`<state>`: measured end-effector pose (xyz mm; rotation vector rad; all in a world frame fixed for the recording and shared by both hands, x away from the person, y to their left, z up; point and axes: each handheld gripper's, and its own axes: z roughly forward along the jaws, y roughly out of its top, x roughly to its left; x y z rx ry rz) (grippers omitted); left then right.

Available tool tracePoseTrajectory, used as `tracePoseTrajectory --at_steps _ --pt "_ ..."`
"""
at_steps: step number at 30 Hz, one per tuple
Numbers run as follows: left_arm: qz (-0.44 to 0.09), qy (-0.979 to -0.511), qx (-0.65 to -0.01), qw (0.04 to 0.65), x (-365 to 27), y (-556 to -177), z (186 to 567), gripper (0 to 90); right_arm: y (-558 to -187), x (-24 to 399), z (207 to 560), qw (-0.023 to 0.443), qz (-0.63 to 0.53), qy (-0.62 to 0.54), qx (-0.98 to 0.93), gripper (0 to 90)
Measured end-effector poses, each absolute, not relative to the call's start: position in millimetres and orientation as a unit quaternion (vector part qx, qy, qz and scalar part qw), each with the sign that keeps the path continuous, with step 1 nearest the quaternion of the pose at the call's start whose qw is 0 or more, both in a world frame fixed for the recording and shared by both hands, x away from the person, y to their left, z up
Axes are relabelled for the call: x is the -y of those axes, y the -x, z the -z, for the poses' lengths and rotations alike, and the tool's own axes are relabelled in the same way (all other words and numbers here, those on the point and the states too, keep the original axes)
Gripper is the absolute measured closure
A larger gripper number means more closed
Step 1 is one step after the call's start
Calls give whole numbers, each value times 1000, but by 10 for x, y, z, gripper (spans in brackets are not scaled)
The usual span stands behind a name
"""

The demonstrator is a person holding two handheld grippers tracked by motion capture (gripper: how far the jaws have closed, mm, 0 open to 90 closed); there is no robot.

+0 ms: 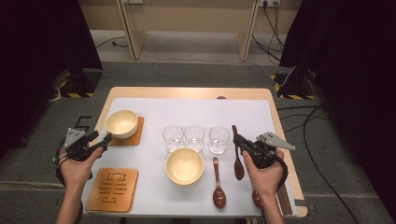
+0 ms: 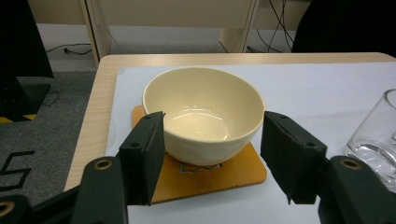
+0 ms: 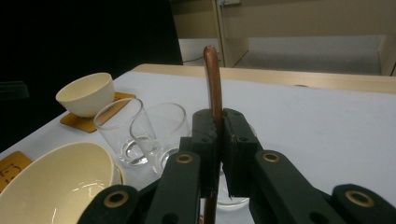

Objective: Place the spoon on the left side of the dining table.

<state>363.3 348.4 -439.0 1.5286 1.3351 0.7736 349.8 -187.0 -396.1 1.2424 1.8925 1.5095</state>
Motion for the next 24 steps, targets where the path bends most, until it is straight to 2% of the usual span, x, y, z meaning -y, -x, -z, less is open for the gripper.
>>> tracePoseTrajectory --at_steps 11,24 --pt "-316 -625 -541 466 -3440 -3622 4394 393 -3508 1879 3908 224 -563 -434 -667 847" --pt "-312 -625 -538 472 -3404 -3592 4388 382 -3605 1819 3887 221 -583 -416 -662 847"
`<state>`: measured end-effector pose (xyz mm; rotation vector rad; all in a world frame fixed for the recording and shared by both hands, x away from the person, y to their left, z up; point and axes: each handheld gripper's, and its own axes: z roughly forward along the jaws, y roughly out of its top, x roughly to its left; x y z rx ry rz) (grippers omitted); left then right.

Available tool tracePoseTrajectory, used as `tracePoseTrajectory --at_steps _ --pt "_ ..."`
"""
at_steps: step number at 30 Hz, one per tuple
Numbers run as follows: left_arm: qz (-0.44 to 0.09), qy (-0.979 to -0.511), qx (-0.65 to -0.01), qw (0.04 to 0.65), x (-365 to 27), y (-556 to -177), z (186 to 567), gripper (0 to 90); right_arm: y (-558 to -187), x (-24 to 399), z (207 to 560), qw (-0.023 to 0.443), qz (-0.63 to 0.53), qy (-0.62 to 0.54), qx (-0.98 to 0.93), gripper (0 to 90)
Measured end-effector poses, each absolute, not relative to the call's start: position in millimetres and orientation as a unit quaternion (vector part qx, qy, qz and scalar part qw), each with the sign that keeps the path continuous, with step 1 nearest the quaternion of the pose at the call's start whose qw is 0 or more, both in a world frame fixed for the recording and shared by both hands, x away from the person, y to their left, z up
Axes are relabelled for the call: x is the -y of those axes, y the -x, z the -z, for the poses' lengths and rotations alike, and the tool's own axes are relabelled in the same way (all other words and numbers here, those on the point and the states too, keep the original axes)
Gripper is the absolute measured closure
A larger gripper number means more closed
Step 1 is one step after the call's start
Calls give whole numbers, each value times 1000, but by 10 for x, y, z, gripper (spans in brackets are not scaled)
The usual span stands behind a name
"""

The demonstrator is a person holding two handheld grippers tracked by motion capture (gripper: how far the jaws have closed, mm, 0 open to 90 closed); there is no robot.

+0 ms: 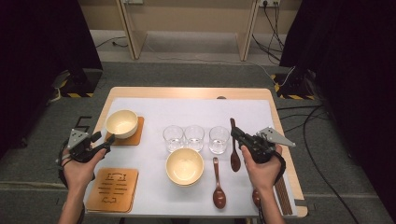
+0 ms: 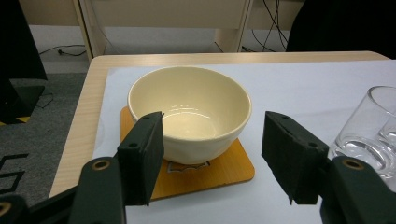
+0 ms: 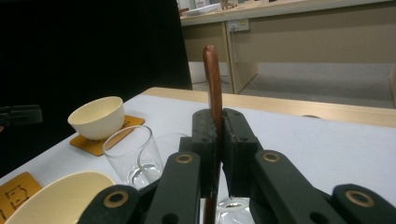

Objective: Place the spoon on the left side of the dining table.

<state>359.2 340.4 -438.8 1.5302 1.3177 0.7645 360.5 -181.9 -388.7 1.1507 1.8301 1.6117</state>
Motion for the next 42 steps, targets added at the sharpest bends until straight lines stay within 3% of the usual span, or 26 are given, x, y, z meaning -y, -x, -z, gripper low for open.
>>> tracePoseTrajectory --at_steps 42 --pt "-317 -623 -535 474 -3398 -3555 4357 378 -3879 1481 3687 229 -607 -382 -658 847"
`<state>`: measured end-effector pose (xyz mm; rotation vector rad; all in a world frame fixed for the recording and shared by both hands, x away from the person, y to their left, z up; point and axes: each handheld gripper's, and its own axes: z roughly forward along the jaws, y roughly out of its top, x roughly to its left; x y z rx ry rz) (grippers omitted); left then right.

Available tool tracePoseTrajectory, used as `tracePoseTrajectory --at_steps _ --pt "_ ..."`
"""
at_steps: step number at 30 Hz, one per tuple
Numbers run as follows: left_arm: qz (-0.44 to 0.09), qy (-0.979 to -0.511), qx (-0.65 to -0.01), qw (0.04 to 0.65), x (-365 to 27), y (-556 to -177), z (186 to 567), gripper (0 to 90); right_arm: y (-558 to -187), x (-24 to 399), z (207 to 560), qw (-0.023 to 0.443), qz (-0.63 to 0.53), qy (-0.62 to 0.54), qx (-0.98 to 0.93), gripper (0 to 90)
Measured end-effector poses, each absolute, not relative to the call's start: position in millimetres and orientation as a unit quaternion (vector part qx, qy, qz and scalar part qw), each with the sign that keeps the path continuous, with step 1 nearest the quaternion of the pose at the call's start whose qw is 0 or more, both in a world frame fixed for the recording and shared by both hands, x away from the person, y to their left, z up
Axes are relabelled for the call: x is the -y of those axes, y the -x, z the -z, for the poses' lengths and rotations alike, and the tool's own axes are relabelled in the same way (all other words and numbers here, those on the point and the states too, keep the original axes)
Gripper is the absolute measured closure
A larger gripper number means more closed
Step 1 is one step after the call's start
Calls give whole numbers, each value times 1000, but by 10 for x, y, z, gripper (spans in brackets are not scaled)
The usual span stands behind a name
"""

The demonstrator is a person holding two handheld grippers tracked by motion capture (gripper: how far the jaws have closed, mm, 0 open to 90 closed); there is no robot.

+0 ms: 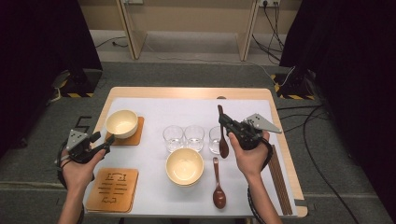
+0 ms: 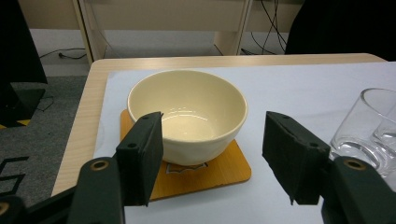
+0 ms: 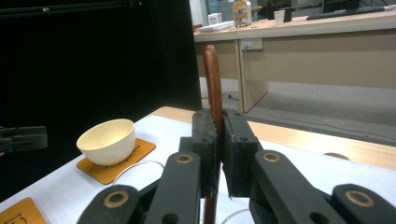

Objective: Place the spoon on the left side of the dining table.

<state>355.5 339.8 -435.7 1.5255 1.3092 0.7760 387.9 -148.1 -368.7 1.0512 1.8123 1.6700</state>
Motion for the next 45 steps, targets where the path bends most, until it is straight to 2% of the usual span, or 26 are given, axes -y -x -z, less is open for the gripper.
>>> tracePoseTrajectory --at_steps 27,45 --pt "-310 -628 -521 487 -3369 -3595 4265 376 -3981 1290 3612 230 -613 -370 -659 847" --pt "-288 -648 -480 516 -3055 -3749 3941 375 -4053 1177 3570 229 -618 -359 -661 847"
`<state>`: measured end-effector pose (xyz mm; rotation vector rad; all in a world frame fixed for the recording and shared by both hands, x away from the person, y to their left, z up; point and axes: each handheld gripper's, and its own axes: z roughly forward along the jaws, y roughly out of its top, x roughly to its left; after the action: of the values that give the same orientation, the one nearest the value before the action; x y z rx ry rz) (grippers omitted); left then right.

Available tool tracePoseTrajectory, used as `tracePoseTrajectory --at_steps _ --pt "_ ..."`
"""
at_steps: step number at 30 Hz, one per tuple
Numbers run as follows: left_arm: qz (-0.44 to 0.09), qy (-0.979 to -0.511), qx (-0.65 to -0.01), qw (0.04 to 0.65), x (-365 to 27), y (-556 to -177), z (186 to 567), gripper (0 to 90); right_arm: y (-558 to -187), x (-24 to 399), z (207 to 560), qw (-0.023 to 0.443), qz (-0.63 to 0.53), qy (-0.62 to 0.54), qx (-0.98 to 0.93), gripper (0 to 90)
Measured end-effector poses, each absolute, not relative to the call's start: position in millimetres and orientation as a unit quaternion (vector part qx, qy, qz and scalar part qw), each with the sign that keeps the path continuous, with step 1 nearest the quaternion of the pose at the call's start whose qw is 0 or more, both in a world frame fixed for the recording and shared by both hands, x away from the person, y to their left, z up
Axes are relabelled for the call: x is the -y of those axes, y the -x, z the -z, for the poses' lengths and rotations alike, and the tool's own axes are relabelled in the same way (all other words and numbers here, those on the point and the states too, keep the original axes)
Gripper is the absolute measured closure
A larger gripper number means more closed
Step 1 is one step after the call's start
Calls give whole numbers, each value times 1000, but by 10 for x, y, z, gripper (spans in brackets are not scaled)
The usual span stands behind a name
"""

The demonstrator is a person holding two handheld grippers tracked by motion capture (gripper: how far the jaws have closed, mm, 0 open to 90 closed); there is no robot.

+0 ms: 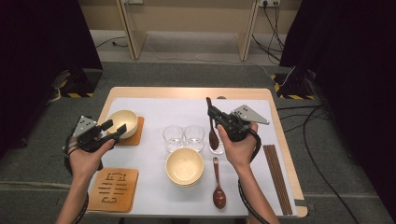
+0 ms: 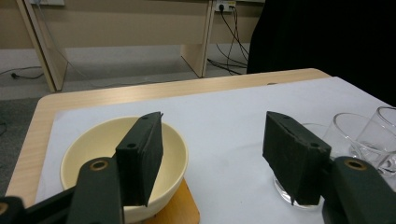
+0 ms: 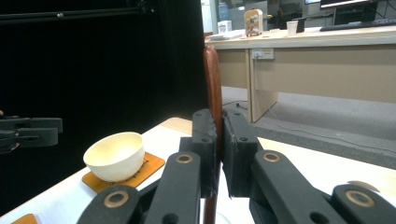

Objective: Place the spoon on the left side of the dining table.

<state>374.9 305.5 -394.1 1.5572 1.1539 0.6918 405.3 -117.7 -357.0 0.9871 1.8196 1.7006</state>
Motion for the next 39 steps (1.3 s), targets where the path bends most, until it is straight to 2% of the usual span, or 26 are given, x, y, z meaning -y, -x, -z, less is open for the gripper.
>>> tracePoseTrajectory --at_steps 23,39 --pt "-278 -663 -448 532 -2723 -3978 3640 373 -4149 990 3532 224 -619 -347 -668 847" --pt "-254 -668 -422 558 -2341 -4169 3412 377 -4195 872 3542 219 -619 -342 -672 848"
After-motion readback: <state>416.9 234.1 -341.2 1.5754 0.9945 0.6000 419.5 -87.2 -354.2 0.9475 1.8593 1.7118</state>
